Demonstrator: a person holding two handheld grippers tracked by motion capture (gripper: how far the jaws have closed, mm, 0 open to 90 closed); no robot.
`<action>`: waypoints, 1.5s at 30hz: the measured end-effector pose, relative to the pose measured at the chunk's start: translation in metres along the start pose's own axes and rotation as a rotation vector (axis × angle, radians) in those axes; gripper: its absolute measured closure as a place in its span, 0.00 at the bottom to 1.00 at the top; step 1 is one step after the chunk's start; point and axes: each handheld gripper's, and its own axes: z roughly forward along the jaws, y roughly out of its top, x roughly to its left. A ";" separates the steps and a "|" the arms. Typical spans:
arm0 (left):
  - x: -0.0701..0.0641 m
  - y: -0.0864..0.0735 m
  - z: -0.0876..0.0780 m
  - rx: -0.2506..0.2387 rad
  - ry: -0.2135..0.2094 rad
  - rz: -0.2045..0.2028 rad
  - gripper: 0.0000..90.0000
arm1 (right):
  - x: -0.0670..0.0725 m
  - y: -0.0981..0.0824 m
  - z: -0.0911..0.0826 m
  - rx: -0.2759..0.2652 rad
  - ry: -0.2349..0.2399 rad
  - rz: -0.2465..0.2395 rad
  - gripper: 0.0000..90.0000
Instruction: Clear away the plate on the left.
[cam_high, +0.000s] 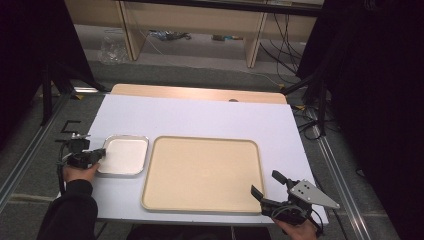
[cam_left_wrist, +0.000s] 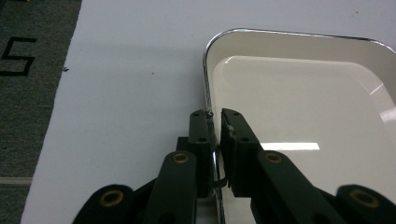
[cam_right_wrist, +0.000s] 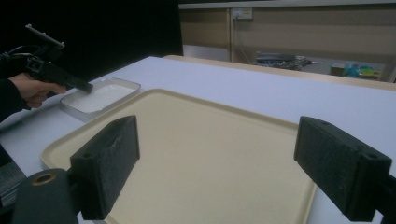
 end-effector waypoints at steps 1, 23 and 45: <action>0.001 0.000 0.000 0.000 -0.005 0.010 0.91 | 0.000 0.000 0.000 -0.002 0.001 -0.003 0.17; 0.012 0.008 -0.020 -0.176 -0.141 -0.205 0.98 | 0.001 0.000 0.000 0.010 0.005 0.022 0.17; -0.064 0.015 -0.027 -0.157 -0.390 -0.110 0.98 | 0.000 0.001 -0.001 0.013 -0.001 0.013 0.17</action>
